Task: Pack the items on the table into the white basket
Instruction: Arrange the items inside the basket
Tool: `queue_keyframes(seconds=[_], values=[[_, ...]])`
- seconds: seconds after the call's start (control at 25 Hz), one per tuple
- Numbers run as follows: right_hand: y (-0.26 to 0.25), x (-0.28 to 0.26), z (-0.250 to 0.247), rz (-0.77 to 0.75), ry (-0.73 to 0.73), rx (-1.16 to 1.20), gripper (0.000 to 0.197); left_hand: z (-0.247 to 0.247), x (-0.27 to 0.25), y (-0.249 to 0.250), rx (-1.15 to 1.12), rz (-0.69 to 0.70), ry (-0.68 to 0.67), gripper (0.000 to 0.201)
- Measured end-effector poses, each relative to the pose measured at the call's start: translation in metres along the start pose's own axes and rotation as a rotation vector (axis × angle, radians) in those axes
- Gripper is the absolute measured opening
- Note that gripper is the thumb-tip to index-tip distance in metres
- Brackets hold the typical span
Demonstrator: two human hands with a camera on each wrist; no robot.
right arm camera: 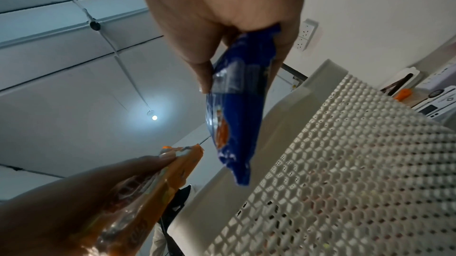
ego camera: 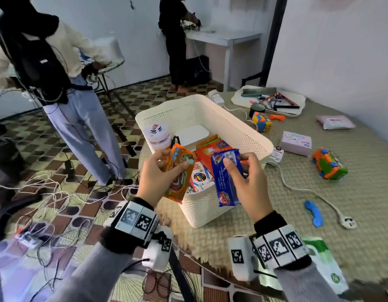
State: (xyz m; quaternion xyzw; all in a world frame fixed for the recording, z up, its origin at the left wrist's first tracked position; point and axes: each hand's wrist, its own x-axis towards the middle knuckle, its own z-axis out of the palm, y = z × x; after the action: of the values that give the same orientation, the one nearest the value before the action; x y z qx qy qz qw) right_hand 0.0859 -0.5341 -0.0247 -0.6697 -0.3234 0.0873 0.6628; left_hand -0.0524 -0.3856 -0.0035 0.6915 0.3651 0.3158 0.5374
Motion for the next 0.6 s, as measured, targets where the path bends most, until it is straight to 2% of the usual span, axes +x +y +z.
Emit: queue_keyframes(seconds=[0.2,0.6], values=[[-0.004,0.023,0.009,0.036,0.025,0.076,0.026,0.0,0.021,0.006,-0.034,0.025,-0.006,0.056],[-0.013,0.074,-0.001,0.019,-0.036,0.066,0.024,0.016,0.054,0.023,-0.043,0.044,0.02,0.04]])
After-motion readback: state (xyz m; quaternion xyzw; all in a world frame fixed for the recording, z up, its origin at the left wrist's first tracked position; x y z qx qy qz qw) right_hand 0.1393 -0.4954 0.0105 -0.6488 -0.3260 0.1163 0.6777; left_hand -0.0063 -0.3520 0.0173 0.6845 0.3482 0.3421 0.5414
